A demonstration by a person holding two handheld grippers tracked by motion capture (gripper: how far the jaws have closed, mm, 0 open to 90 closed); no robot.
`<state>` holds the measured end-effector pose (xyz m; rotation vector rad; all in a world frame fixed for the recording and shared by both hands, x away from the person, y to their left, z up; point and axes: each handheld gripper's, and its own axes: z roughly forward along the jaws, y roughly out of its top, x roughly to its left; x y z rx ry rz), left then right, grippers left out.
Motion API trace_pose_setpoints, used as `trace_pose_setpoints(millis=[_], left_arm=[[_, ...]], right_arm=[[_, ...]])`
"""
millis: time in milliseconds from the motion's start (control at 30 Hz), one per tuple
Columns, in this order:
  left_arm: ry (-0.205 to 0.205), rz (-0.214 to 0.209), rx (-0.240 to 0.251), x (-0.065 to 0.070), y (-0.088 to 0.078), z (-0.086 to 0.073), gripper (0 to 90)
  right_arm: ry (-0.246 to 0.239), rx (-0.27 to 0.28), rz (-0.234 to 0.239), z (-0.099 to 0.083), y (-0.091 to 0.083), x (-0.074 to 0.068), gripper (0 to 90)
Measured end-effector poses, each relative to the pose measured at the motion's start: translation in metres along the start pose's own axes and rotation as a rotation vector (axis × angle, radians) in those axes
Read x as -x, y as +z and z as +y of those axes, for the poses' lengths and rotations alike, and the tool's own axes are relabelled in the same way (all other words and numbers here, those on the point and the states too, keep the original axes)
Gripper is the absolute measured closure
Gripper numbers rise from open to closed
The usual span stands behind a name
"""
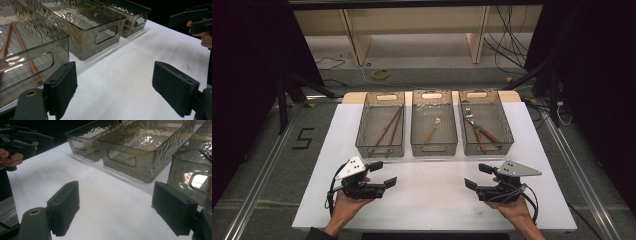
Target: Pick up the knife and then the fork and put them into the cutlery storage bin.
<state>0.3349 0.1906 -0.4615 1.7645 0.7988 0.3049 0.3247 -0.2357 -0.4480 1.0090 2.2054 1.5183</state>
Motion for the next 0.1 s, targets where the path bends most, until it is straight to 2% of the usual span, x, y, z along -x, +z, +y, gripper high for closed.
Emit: trace_pose_setpoints(millis=[100], left_arm=[[-0.002,0.0,-0.002,-0.0005,0.0004,0.0,19.5]], right_arm=[[-0.002,0.002,-0.003,0.0,-0.0001,0.0004,22.9]])
